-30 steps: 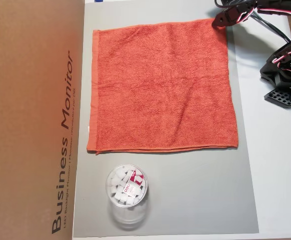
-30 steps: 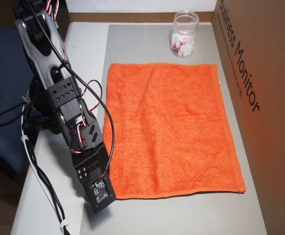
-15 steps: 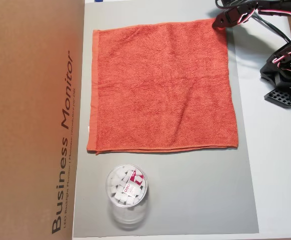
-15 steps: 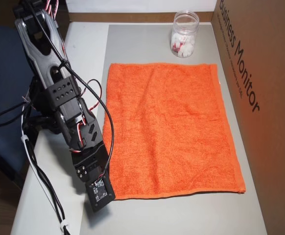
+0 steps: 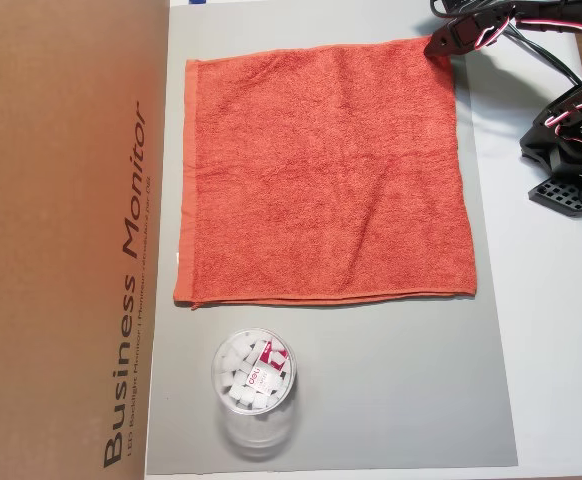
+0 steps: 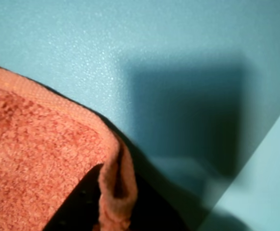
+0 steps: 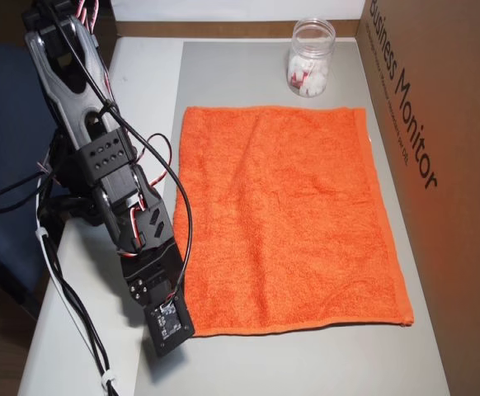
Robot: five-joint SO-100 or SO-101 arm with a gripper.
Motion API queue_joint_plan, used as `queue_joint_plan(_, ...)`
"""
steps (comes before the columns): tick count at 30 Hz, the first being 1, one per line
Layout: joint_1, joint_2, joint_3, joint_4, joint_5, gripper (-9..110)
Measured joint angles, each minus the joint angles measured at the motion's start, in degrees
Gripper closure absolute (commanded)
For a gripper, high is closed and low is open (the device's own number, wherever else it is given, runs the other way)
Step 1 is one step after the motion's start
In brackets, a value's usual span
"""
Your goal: Fold the blanket.
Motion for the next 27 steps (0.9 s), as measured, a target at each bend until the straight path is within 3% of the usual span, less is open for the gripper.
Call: queue_joint_plan(27, -7.73, 17.31, 2.37, 1.58, 0.44, 102)
